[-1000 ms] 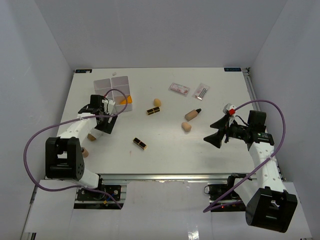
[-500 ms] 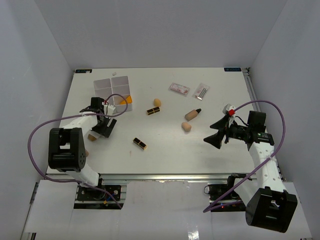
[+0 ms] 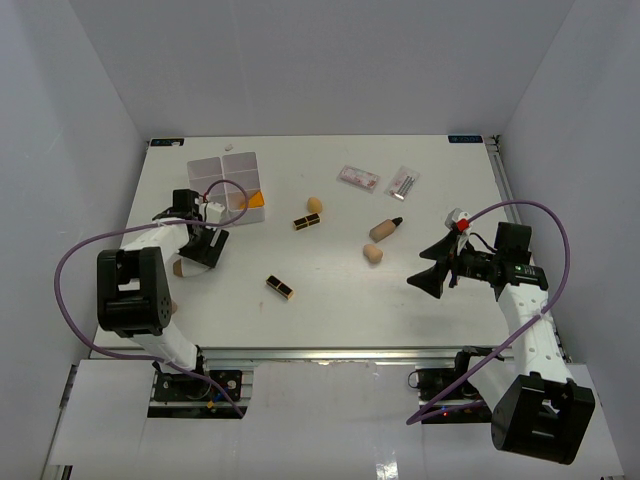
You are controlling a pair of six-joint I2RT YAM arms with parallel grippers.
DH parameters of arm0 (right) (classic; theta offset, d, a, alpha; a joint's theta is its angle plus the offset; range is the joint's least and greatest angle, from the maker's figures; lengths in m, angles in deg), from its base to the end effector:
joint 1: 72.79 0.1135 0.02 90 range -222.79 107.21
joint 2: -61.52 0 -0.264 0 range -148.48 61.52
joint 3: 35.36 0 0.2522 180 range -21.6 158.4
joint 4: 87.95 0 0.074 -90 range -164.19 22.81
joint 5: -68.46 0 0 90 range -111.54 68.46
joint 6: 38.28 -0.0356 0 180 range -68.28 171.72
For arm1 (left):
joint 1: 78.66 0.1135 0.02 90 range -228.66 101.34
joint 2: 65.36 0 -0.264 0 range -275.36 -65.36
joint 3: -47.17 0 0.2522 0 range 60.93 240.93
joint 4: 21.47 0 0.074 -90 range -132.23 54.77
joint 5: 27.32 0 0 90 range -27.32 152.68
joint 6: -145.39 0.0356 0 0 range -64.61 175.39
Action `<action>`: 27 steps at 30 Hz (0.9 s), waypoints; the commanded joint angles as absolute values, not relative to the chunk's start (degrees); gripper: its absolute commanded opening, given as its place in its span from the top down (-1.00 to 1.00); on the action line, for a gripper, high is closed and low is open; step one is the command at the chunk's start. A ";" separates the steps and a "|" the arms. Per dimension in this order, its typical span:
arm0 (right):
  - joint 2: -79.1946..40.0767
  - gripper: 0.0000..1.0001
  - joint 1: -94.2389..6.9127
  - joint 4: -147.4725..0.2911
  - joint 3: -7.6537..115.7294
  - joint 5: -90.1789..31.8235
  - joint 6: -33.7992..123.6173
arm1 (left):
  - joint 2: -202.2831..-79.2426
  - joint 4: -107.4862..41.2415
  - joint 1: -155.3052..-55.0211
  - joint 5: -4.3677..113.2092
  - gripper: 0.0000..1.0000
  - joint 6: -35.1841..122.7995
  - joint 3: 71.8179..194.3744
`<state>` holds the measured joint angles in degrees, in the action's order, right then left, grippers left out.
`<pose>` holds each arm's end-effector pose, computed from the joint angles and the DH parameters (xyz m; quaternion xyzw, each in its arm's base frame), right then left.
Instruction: Organize the makeup
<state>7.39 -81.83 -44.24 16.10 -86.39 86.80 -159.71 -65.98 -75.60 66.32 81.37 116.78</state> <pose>0.1816 0.0037 0.2512 -0.3706 0.7186 0.3436 0.4776 0.3073 0.0187 0.1688 0.1897 0.9647 0.0754 0.1664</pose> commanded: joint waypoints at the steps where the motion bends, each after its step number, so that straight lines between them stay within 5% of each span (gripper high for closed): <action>1: 7.38 -0.92 -82.03 -44.39 17.69 -87.45 87.76 | -158.86 -65.72 -74.71 64.86 -0.87 81.22 114.66; 27: 8.79 -0.92 -82.06 -44.39 17.60 -88.16 87.89 | -155.71 -73.41 -74.66 57.72 -0.84 67.39 118.54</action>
